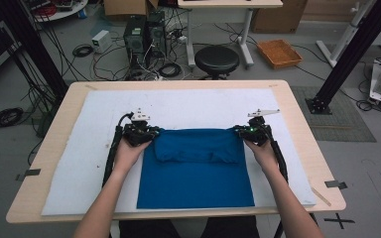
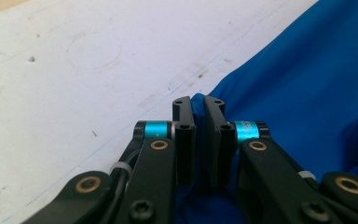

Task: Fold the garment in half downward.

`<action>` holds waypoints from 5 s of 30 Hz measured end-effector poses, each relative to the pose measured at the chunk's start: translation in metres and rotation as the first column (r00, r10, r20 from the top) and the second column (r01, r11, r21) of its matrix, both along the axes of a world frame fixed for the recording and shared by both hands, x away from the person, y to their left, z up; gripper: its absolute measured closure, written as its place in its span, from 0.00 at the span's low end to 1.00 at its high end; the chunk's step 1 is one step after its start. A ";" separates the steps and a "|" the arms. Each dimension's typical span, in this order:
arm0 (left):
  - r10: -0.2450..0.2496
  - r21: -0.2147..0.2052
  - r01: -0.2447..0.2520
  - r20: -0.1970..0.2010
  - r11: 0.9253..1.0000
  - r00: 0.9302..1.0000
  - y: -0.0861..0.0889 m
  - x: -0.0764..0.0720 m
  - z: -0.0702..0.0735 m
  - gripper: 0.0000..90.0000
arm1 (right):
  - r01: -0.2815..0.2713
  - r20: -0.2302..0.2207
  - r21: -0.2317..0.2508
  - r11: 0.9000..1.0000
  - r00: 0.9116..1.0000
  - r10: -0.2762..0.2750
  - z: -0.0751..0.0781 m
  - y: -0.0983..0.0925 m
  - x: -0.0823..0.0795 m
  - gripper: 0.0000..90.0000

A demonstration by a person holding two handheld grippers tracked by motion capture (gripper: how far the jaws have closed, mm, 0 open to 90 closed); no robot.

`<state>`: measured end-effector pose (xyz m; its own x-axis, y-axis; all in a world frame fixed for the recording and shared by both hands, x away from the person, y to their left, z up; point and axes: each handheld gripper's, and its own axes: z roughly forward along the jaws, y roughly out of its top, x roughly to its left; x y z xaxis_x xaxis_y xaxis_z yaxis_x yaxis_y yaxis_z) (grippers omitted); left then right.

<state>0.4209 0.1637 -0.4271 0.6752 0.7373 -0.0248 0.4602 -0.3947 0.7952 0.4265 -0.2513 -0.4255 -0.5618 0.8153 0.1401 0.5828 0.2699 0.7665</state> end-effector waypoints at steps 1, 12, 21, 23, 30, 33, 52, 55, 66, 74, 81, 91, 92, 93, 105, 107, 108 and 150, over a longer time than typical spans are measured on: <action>-0.001 0.011 0.001 -0.003 1.000 1.000 0.000 0.001 -0.002 0.92 | -0.002 0.000 -0.005 1.000 1.000 0.002 -0.001 0.000 0.002 0.94; 0.065 -0.022 -0.064 0.034 0.998 0.997 0.010 -0.015 0.012 0.57 | 0.060 0.036 -0.035 0.998 0.998 -0.059 0.005 0.001 -0.011 0.69; -0.007 -0.099 0.002 -0.049 0.995 0.999 -0.004 -0.080 0.005 0.56 | -0.020 0.071 0.033 0.999 0.997 0.018 0.010 0.008 -0.074 0.68; 0.019 -0.161 -0.037 -0.115 0.986 0.993 -0.004 -0.085 -0.003 0.56 | -0.028 0.056 0.041 0.999 0.998 0.026 0.005 0.011 -0.084 0.69; 0.022 -0.155 -0.035 -0.086 0.987 0.996 -0.007 -0.090 -0.009 0.57 | -0.076 0.056 -0.024 0.997 0.995 0.077 -0.006 0.025 -0.101 0.71; -0.031 -0.082 0.029 -0.028 0.996 0.999 -0.020 -0.094 -0.005 0.58 | -0.114 0.066 -0.041 0.993 0.991 0.117 -0.009 0.031 -0.100 0.73; -0.132 0.064 0.128 0.064 0.990 0.989 -0.029 -0.097 -0.004 0.95 | -0.165 0.052 -0.037 0.986 0.985 0.166 -0.007 0.033 -0.102 0.99; -0.157 0.058 0.152 0.090 0.987 0.984 -0.026 -0.107 0.007 0.95 | -0.175 0.072 -0.019 0.984 0.982 0.176 0.000 0.031 -0.111 0.99; -0.271 0.042 0.268 0.127 0.963 0.954 -0.014 -0.172 0.020 0.95 | -0.247 0.109 0.016 0.969 0.964 0.244 0.013 0.022 -0.167 0.99; -0.324 0.095 0.314 0.117 0.944 0.939 -0.014 -0.205 0.006 0.95 | -0.294 0.100 0.003 0.956 0.951 0.293 0.007 0.018 -0.202 0.99; -0.358 0.088 0.350 0.094 0.932 0.929 -0.009 -0.216 -0.003 0.82 | -0.345 0.075 -0.011 0.938 0.936 0.345 -0.004 0.011 -0.220 0.90; -0.410 0.065 0.406 0.061 0.912 0.910 -0.041 -0.200 -0.002 0.70 | -0.375 0.074 -0.006 0.927 0.924 0.374 -0.002 0.031 -0.212 0.75; -0.413 0.068 0.409 0.055 0.910 0.909 -0.043 -0.199 -0.003 0.69 | -0.383 0.065 -0.015 0.924 0.922 0.383 -0.004 0.034 -0.211 0.76; -0.417 0.070 0.414 0.043 0.908 0.908 -0.044 -0.199 -0.006 0.70 | -0.386 0.059 -0.023 0.922 0.920 0.387 -0.005 0.036 -0.210 0.77; -0.570 0.089 0.565 0.038 0.820 0.821 -0.031 -0.220 -0.011 0.81 | -0.519 0.035 -0.091 0.850 0.851 0.524 -0.011 0.032 -0.229 0.90; -0.561 0.093 0.556 0.045 0.826 0.827 -0.028 -0.222 -0.010 0.79 | -0.534 0.038 -0.092 0.841 0.842 0.539 -0.011 0.030 -0.232 0.86; -0.551 0.085 0.546 0.048 0.834 0.833 -0.026 -0.222 -0.009 0.77 | -0.529 0.044 -0.089 0.844 0.844 0.534 -0.010 0.028 -0.233 0.84; 0.090 -0.111 -0.113 -0.200 0.987 0.976 0.016 -0.084 -0.006 0.98 | 0.010 -0.052 0.043 0.999 0.999 -0.008 -0.007 -0.004 -0.088 0.99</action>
